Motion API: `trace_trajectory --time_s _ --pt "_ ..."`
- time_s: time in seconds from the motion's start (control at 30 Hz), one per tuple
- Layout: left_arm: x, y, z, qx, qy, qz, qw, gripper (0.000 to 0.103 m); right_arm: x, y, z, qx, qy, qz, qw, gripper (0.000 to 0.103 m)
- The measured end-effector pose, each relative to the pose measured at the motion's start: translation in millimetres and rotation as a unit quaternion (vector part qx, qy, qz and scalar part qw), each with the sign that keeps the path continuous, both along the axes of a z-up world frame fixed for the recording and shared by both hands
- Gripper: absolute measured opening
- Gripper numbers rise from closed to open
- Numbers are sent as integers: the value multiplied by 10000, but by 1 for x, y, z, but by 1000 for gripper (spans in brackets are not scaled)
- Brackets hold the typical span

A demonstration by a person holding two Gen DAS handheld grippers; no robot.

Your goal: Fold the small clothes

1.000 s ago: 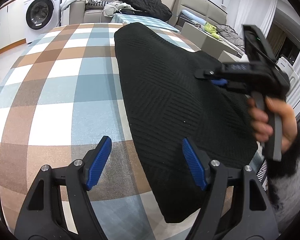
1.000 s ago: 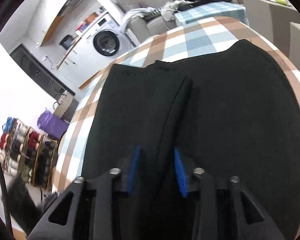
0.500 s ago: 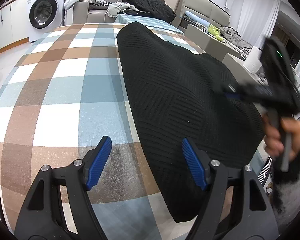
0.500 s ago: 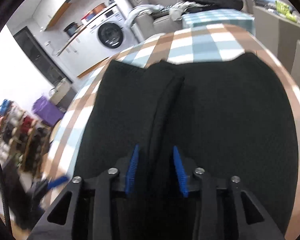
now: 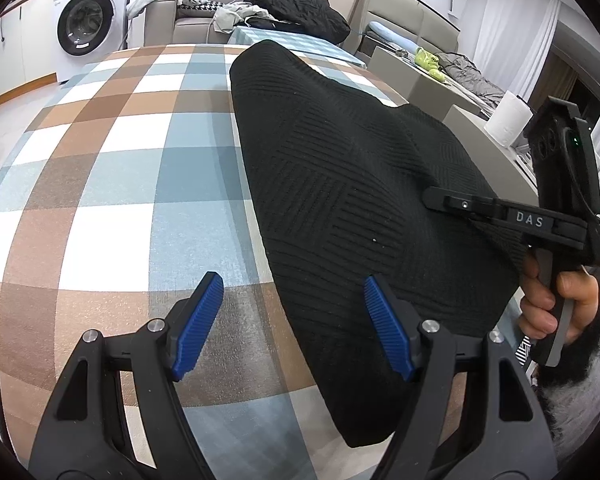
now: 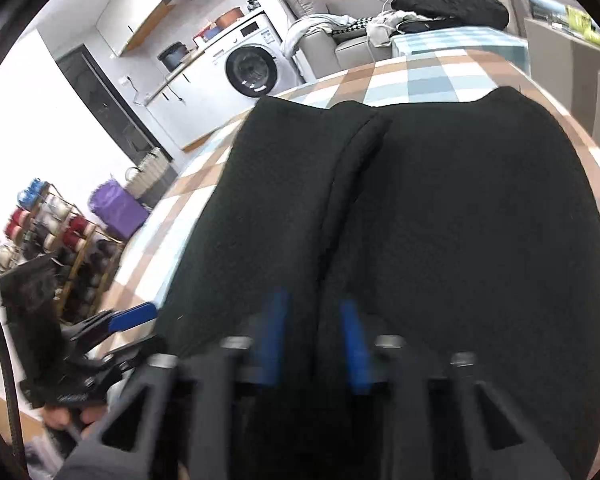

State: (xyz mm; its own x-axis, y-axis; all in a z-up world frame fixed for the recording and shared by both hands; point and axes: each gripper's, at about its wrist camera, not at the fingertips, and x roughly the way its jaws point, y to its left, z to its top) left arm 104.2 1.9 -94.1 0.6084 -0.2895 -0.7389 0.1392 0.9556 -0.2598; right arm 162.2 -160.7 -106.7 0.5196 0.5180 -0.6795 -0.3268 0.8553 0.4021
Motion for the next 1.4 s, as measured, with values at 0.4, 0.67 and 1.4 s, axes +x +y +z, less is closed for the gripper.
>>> trace_trajectory --time_s 0.4,0.67,1.4 --pt "12 1 1 -296 94 -25 9995 71 -15 -35 -1 -291 14 -872 9958 18" --pt "46 -17 -6 -404 235 -29 9989 51 -39 -77 21 -453 -473 -1546 9858 49" --pt "34 10 2 -255 -162 557 9980 7 -36 -81 -4 -464 -70 -1733 9838 33"
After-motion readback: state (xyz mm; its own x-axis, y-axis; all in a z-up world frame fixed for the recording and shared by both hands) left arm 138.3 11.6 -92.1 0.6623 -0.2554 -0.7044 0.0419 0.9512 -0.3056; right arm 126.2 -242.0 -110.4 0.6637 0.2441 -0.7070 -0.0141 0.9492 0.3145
